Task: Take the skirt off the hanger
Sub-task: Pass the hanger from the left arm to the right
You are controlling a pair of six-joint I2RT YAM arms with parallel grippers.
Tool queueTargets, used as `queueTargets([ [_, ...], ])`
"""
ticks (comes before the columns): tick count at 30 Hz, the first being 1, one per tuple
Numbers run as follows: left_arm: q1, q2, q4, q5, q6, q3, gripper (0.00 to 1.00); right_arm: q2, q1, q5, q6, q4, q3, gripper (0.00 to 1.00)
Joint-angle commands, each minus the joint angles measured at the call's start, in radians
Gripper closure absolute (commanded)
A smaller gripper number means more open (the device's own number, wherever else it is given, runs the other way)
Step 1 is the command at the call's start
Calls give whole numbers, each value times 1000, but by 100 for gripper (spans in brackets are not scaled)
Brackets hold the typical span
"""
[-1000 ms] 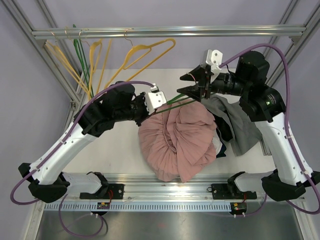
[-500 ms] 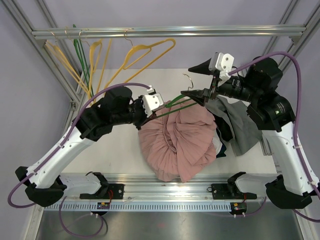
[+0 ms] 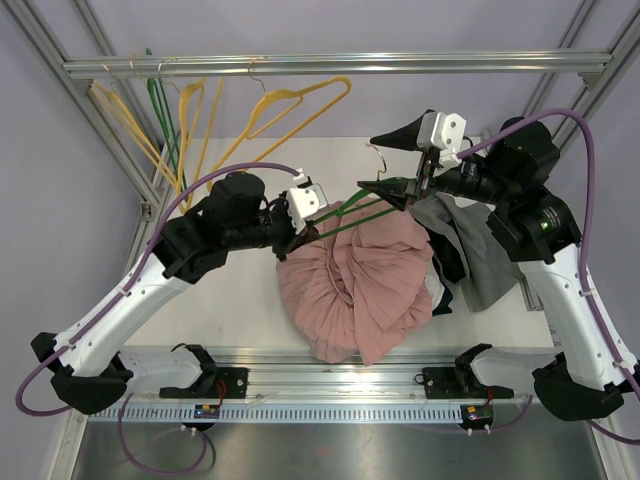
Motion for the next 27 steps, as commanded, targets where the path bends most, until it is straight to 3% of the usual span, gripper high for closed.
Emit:
queueTargets([
  [1, -4, -7, 95, 42, -19, -8, 100, 8, 8, -8, 43, 104, 20, 26],
  [12, -2, -2, 115, 45, -19, -37, 100, 39, 8, -40, 60, 119, 46, 43],
  [19, 25, 1, 114, 66, -5, -54, 100, 51, 8, -120, 15, 58, 84, 64],
  [24, 74, -11, 114, 104, -1, -52, 100, 84, 8, -149, -44, -65, 138, 87],
  [27, 91, -22, 102, 146, 30, -46, 100, 107, 8, -213, -106, -158, 181, 93],
])
